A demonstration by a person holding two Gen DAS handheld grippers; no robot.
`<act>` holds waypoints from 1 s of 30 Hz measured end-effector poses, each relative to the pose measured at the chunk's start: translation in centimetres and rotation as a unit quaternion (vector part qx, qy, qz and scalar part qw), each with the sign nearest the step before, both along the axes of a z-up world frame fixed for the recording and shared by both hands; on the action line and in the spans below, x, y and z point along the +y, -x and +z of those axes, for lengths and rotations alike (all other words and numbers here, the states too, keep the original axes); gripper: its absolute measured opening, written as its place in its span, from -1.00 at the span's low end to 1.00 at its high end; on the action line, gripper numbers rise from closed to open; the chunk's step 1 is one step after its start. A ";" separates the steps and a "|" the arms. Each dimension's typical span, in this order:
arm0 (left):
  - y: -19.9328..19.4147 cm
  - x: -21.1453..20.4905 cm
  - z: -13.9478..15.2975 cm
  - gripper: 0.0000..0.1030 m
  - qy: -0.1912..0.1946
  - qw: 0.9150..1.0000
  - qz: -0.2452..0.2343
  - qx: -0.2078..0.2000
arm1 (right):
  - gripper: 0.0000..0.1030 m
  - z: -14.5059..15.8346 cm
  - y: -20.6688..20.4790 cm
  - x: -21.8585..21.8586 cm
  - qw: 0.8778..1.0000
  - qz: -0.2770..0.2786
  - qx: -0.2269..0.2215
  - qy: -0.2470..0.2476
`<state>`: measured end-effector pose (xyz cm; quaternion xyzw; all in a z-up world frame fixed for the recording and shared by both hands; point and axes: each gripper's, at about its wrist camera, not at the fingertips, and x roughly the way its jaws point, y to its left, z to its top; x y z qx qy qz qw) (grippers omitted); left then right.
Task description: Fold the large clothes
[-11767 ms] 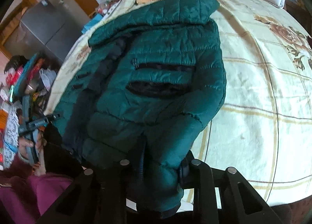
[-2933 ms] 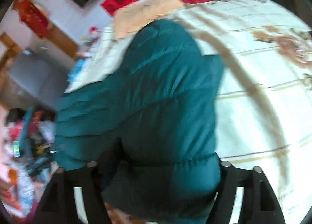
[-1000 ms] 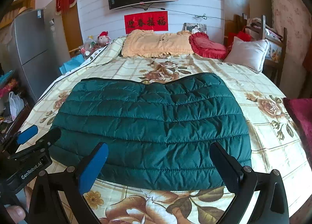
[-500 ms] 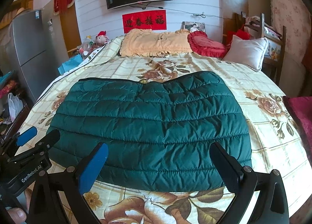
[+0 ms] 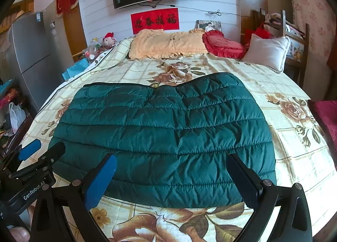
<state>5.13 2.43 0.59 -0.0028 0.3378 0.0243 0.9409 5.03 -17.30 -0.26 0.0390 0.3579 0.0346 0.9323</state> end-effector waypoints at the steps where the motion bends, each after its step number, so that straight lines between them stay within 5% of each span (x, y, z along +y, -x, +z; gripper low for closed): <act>1: -0.1 0.1 0.0 0.50 0.000 1.000 0.000 0.000 | 1.00 0.0 -0.1 0.0 1.000 0.000 0.001 -0.001; 30: -0.3 -0.2 -0.2 0.50 0.000 1.000 -0.001 -0.003 | 1.00 -0.4 -0.2 0.5 1.000 0.008 0.006 0.000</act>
